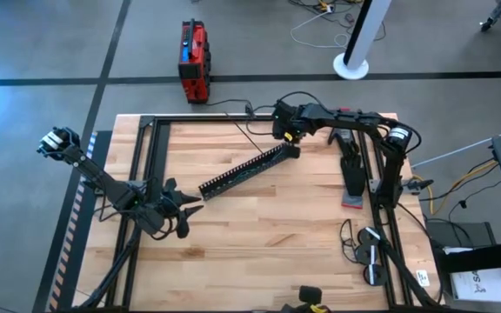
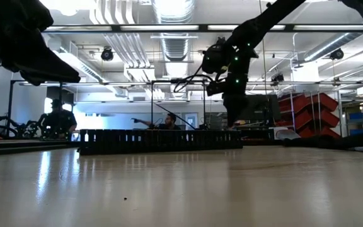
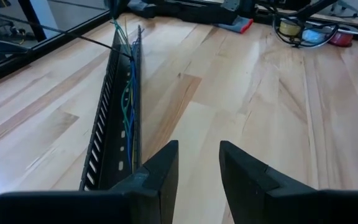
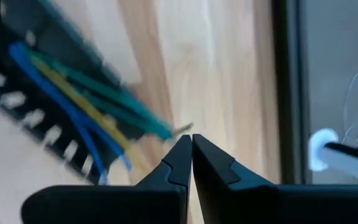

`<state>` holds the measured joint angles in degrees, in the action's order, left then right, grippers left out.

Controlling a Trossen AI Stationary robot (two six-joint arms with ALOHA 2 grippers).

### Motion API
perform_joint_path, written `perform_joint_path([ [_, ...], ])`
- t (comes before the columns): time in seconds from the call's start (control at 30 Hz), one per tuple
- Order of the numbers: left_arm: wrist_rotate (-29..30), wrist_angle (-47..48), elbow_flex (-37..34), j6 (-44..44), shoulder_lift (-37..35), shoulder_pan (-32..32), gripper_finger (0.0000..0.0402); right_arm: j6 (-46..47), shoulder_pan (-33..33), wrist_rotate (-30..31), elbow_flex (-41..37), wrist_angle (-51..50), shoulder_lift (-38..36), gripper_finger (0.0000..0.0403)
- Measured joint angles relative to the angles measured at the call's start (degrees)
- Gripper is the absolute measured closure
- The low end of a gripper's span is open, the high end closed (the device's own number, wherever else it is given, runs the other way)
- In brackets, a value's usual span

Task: Ziptie cables
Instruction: Put the zip tied cable wires into the cable duct

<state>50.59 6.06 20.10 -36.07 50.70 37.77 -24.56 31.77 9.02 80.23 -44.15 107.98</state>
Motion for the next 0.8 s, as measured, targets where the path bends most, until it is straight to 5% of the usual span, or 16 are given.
perform_joint_path([
  [0.67,0.02,-0.02,0.00,0.00,0.00,-0.02,0.0303,2.11,-0.55,1.50,0.07,6.53,-0.20,0.0403],
  [0.8,0.02,-0.01,0.00,0.00,0.00,-0.01,0.0303,2.77,-0.78,-2.57,-0.06,8.61,-0.20,0.0403],
])
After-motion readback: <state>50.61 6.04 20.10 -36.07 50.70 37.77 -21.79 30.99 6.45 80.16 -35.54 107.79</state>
